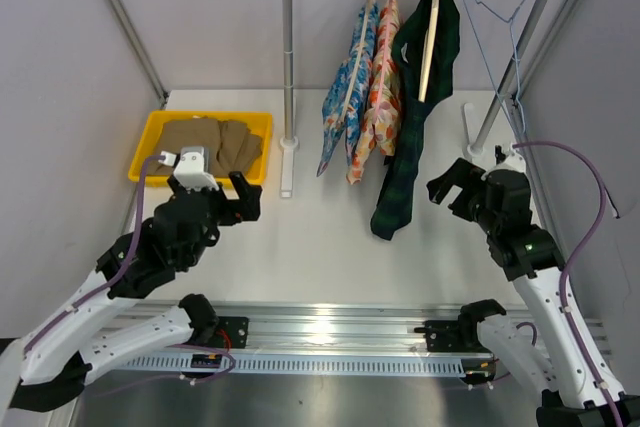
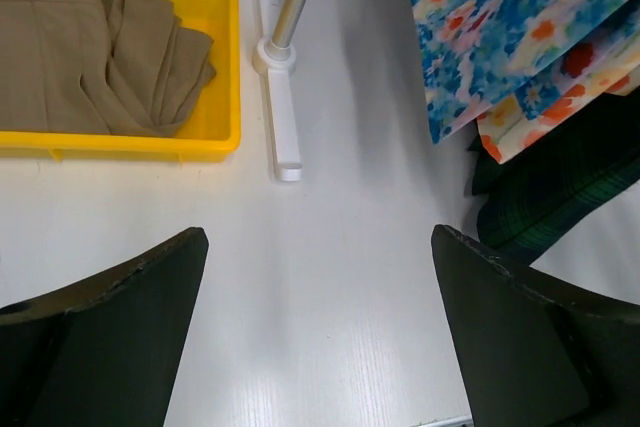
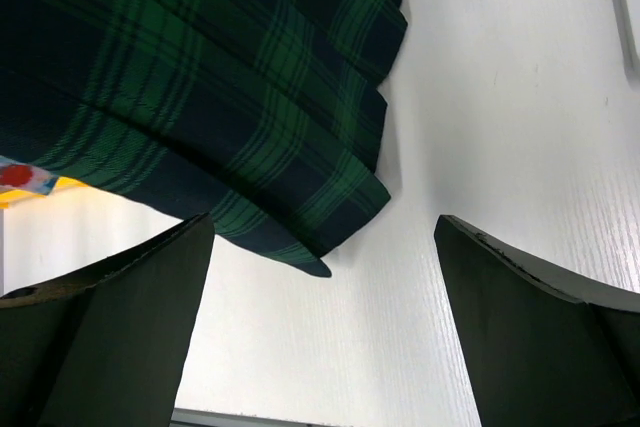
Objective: Place the skirt on the hanger
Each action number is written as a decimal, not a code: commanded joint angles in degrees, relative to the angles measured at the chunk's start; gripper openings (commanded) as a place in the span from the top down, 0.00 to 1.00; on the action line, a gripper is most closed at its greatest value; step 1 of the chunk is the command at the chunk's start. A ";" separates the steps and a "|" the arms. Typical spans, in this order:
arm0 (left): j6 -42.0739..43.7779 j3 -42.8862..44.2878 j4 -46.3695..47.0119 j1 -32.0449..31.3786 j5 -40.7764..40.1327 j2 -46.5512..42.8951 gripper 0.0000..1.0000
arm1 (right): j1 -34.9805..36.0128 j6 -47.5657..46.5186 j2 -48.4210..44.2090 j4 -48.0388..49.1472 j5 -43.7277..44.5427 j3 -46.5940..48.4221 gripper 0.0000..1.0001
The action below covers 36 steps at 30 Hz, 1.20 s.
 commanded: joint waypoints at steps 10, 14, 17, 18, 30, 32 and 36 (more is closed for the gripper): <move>-3.00 2.23 11.80 23.14 0.73 15.18 0.01 | -0.20 -3.73 0.08 2.25 -3.55 1.12 0.01; -3.44 8.28 18.13 36.16 2.85 32.10 0.03 | -0.29 -4.26 2.80 1.98 -9.94 2.01 0.00; -3.44 12.68 20.94 42.12 4.77 41.36 0.04 | -0.29 -3.74 4.39 1.89 -12.86 1.92 0.01; -3.44 17.82 20.26 43.02 4.26 48.09 0.05 | -0.29 -3.47 4.48 1.98 -14.17 1.83 0.00; 3.42 53.90 7.07 47.24 5.04 86.11 0.13 | -0.38 -4.26 6.40 5.41 -16.29 0.16 0.01; 2.11 56.98 4.88 47.77 4.69 89.18 0.13 | -0.46 -4.17 6.85 5.67 -16.64 -0.01 0.01; 0.34 57.17 3.47 48.30 3.73 91.57 0.14 | -0.46 -3.73 6.59 7.42 -17.43 -1.59 0.01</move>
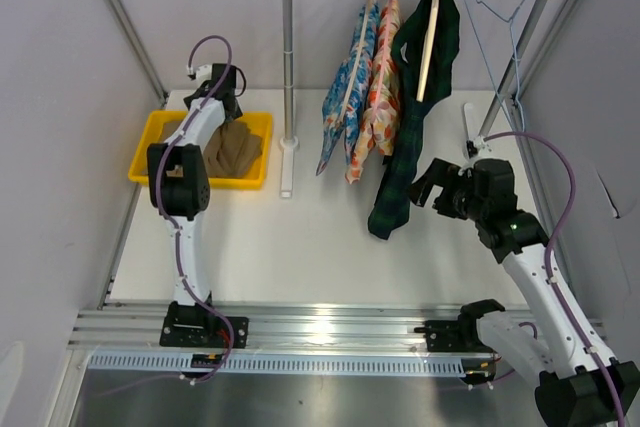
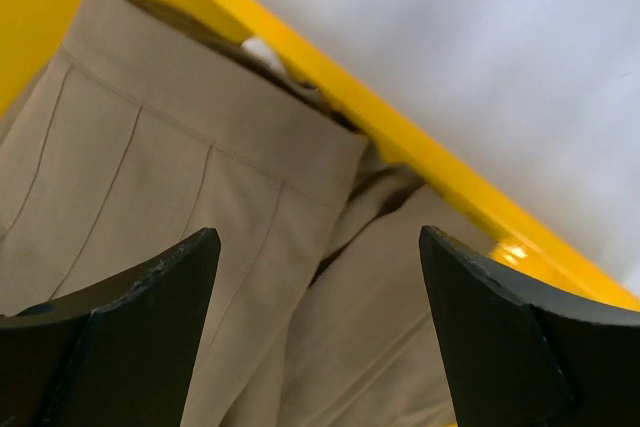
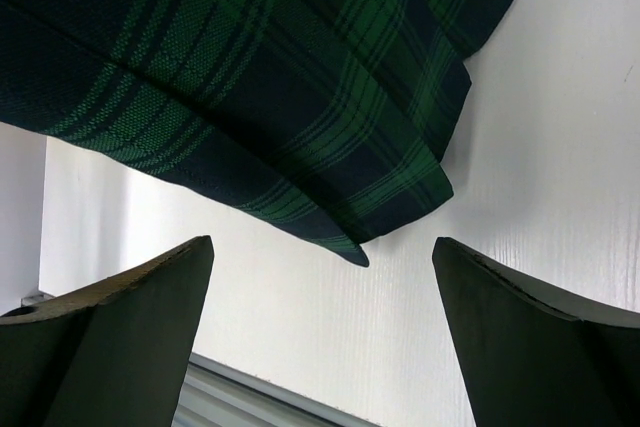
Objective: Place the skirt on the hanger
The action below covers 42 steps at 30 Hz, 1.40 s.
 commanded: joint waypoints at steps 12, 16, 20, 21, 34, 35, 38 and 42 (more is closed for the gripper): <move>-4.29 -2.62 -3.64 3.11 -0.15 2.01 0.29 | -0.20 0.32 0.87 6.29 -3.15 -5.62 0.01; -4.11 -1.83 -4.61 3.20 1.00 2.71 0.41 | -0.20 0.67 0.87 6.46 -2.97 -6.15 0.01; -4.02 -2.44 -4.87 3.29 2.32 2.28 0.70 | -0.20 1.11 0.52 6.64 -3.32 -6.06 0.01; -4.02 -3.05 -4.44 3.29 2.67 1.93 0.77 | -0.20 1.28 0.25 6.64 -3.50 -6.06 0.01; -2.44 -13.42 4.18 1.27 3.99 -12.73 1.00 | -0.20 1.37 -0.72 6.29 -3.94 -5.45 0.00; -2.27 -14.04 5.14 0.83 3.91 -14.15 1.00 | -0.20 1.46 -0.63 6.55 -3.94 -5.36 0.01; -1.83 -15.89 6.91 -0.93 2.94 -19.32 1.00 | -0.03 1.28 -0.63 6.38 -3.94 -4.92 0.01; -1.39 -18.08 8.75 -3.47 2.15 -25.66 1.00 | -0.03 1.37 -0.63 6.20 -4.11 -4.22 0.01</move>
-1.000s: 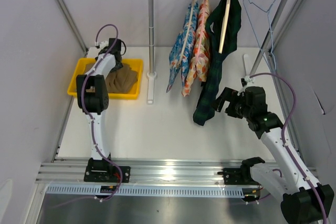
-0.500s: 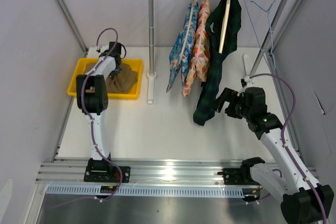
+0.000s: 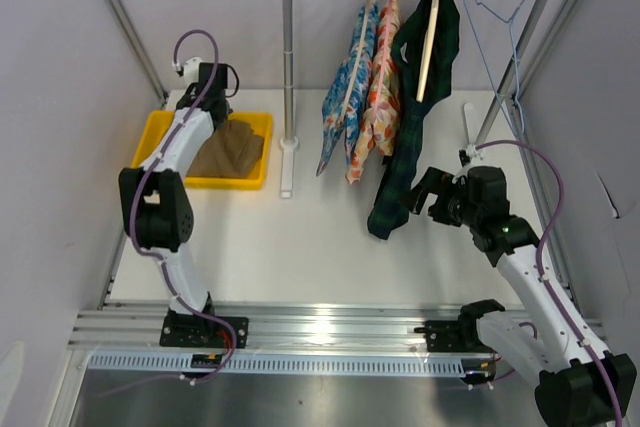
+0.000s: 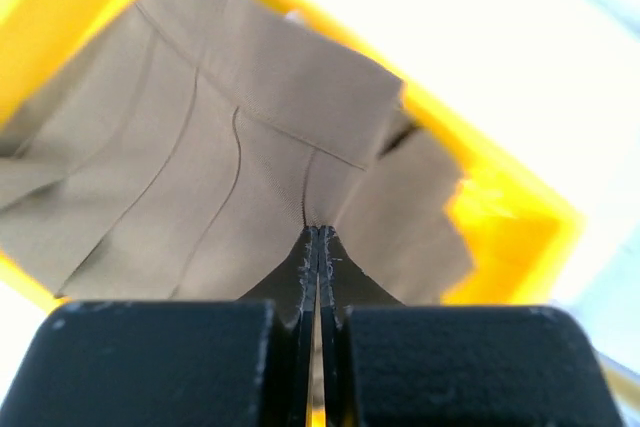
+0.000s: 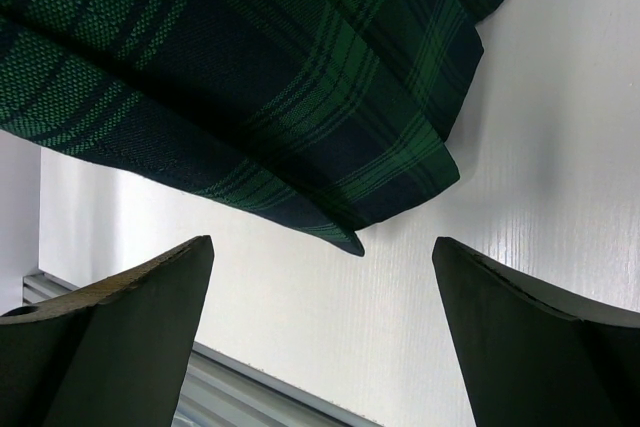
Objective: Place the skirt on the hanger
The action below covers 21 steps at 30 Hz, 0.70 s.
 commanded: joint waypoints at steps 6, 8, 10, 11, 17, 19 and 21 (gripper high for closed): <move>3.78 -3.08 6.97 -6.92 -4.07 -17.23 1.00 | 0.06 0.71 -0.80 1.02 -0.97 2.92 0.01; 4.31 -3.08 7.50 -7.98 -4.77 -19.87 1.00 | 0.15 0.63 -0.80 0.84 -0.97 3.09 0.00; 5.54 -1.86 7.77 -9.48 -5.22 -23.65 1.00 | 0.15 0.71 -0.89 0.67 -0.88 3.27 0.01; 5.89 -1.85 7.76 -10.01 -5.22 -24.70 1.00 | 0.24 0.71 -0.89 0.58 -0.79 3.27 0.01; 7.48 0.61 4.34 -17.29 -6.36 -34.19 1.00 | 0.32 0.45 -0.80 -0.04 -0.26 4.32 0.01; 7.30 -0.70 2.93 -20.90 -6.71 -36.74 1.00 | 0.41 0.36 -0.72 -0.47 0.00 4.94 0.01; 5.82 -2.45 0.48 -24.66 -7.33 -40.26 1.00 | 0.59 0.36 -0.71 -0.65 0.17 5.46 0.01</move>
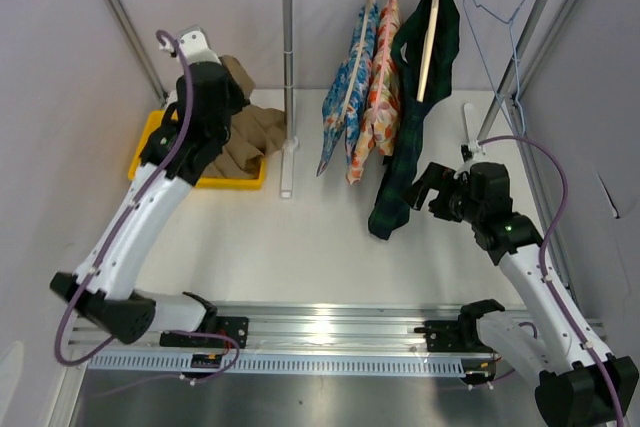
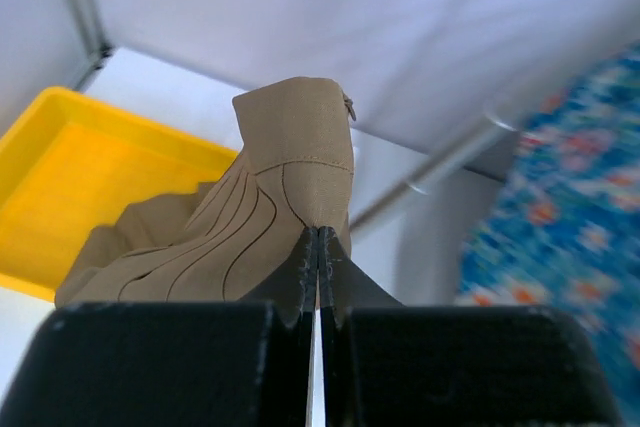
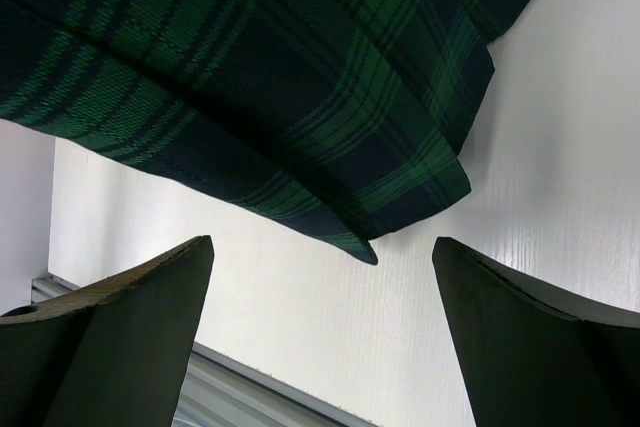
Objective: Place the skirt on the hanger
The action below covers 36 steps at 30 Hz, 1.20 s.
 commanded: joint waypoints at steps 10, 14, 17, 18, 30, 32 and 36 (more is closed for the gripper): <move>-17.41 -33.77 -1.44 -21.29 4.10 -30.38 1.00 | 3.46 0.73 -1.33 -1.80 3.01 3.17 0.01; -27.60 -49.88 2.84 -30.16 7.44 -35.39 1.00 | 7.05 1.87 -1.50 -0.57 4.06 0.98 0.01; -38.40 -61.22 8.98 -37.80 9.03 -35.58 1.00 | 13.89 4.51 -1.59 0.22 9.06 -0.78 0.01; -39.83 -65.33 10.67 -39.74 9.04 -35.05 1.00 | 16.02 5.30 -1.59 0.92 12.03 -1.31 0.01; -45.64 -62.65 13.68 -57.60 5.53 -18.26 1.00 | 37.56 19.45 3.41 11.29 23.57 -10.45 0.04; -42.76 -60.98 14.72 -59.26 4.73 -17.21 1.00 | 40.37 20.24 6.21 12.00 24.98 -10.63 0.05; -36.95 -58.70 20.25 -60.33 4.90 -14.58 1.00 | 42.67 23.05 9.30 14.37 24.90 -11.24 0.08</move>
